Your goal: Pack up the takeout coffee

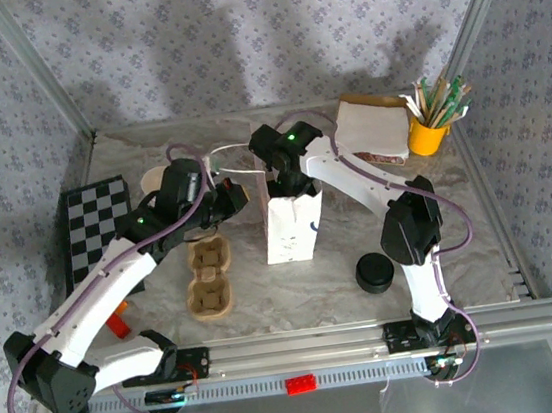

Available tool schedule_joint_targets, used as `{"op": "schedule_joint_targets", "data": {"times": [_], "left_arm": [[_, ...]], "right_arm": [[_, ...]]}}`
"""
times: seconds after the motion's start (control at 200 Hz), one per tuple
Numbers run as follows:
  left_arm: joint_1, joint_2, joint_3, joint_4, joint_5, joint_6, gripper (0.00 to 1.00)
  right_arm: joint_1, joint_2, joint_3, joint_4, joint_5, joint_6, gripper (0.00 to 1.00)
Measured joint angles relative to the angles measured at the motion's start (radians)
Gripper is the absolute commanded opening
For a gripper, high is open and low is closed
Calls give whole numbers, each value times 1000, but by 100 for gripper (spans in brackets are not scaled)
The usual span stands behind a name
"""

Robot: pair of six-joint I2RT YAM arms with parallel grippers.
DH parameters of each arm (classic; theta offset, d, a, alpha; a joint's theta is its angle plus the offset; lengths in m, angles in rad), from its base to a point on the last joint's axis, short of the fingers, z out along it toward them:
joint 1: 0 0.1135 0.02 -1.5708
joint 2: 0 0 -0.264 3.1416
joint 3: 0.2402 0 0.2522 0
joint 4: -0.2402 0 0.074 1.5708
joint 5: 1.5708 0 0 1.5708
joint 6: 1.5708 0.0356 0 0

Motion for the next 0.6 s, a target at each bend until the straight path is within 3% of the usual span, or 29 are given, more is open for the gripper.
{"op": "schedule_joint_targets", "data": {"times": [0.145, 0.27, 0.6], "left_arm": [[1, 0, 0, 0, 13, 0, 0], [-5, -5, 0, 0, 13, -2, 7], [-21, 5, 0, 0, 10, -2, 7]], "right_arm": [[-1, 0, 2, -3, -1, 0, 53], [-1, 0, 4, -6, -1, 0, 53], [-1, 0, 4, -6, 0, 0, 53]]}}
